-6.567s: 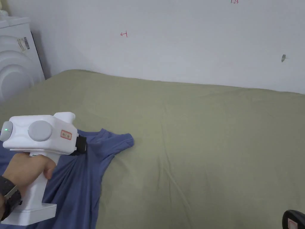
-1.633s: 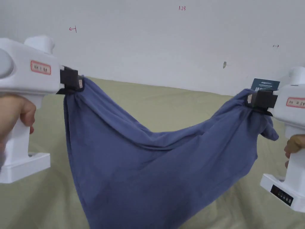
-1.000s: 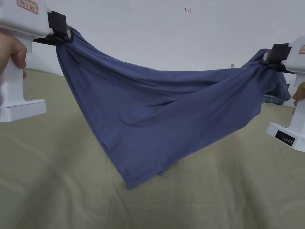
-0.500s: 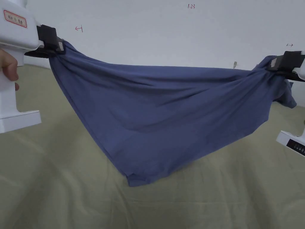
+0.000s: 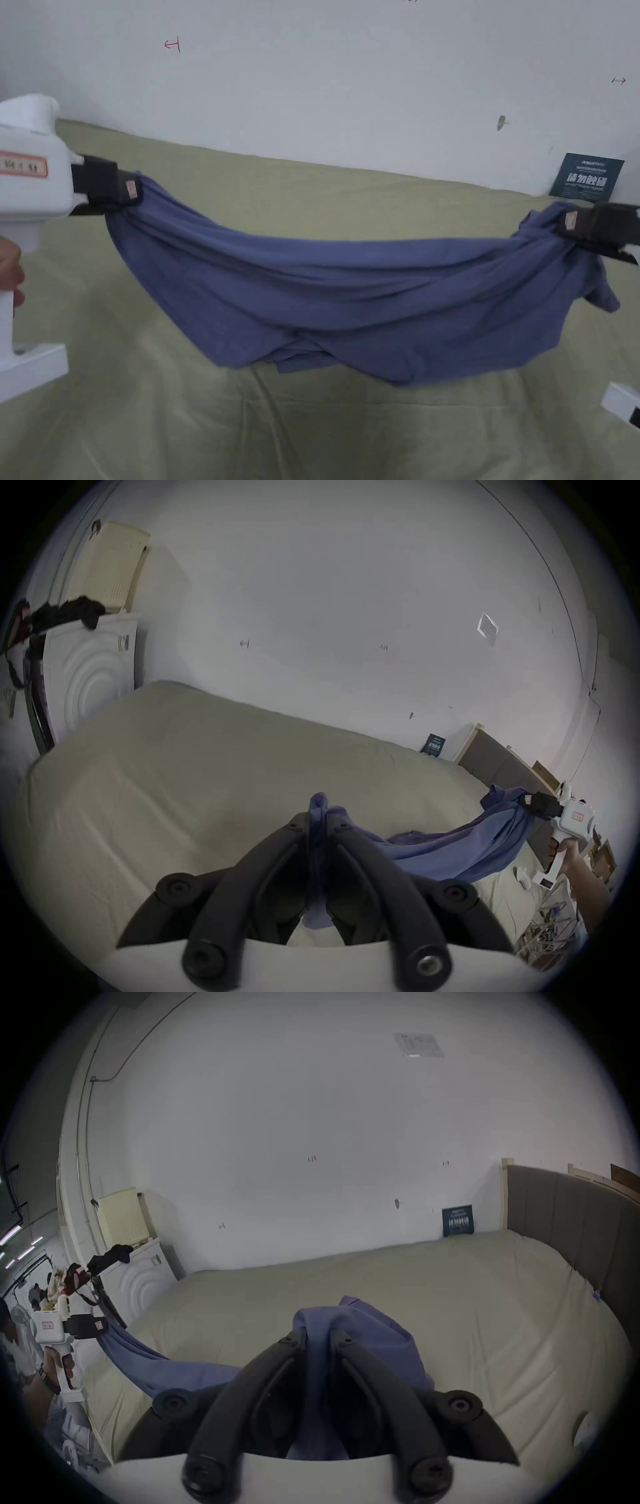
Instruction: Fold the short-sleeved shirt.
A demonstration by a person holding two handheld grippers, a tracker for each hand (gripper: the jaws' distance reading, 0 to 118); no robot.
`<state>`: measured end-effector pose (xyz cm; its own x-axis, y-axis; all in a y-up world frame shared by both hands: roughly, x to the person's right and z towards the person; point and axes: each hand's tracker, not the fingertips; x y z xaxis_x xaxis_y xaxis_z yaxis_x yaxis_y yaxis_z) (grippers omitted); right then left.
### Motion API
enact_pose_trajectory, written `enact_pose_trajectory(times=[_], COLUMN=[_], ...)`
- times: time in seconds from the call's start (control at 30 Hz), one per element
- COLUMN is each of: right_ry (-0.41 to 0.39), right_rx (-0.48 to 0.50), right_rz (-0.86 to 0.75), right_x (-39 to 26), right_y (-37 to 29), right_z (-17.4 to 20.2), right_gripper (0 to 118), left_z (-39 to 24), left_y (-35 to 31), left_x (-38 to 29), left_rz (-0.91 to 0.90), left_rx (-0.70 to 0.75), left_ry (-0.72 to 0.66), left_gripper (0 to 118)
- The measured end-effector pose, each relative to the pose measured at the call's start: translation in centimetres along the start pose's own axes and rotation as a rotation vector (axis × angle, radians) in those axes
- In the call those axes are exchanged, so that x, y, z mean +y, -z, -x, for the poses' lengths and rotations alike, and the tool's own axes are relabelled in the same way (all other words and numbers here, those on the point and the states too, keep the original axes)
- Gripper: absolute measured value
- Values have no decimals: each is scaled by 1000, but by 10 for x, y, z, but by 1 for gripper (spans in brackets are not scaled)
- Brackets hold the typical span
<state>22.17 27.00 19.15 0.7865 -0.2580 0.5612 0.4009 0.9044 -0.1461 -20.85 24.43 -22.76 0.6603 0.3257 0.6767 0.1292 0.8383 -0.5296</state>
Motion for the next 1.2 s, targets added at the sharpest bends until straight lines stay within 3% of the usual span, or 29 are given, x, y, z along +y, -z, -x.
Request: enact_pose_trajectory(times=[0.33, 0.57, 1.0, 1.13, 1.17, 1.2], right_ry=[37, 68, 155, 180, 190, 201], right_rx=[-5, -18, -126, -161, -163, -170], right_rz=[130, 262, 421, 436, 433, 427], right_x=[-75, -125, -168, -167, -165, -163], right_y=[-33, -61, -85, -97, -101, -105], right_z=[-29, -40, -51, -41, -40, -36], right_gripper=[14, 14, 14, 14, 16, 36], left_z=[21, 40, 39, 38, 34, 34], left_y=[-34, -64, -97, -105, -110, -114], left_x=[-88, -150, -228, -234, -232, -226], left_rz=[109, 247, 479, 485, 467, 435], left_rx=[-49, -57, 1, 34, 41, 73], left_ry=[4, -85, -143, -222, -219, -193], left_gripper=[7, 7, 7, 8, 10, 22])
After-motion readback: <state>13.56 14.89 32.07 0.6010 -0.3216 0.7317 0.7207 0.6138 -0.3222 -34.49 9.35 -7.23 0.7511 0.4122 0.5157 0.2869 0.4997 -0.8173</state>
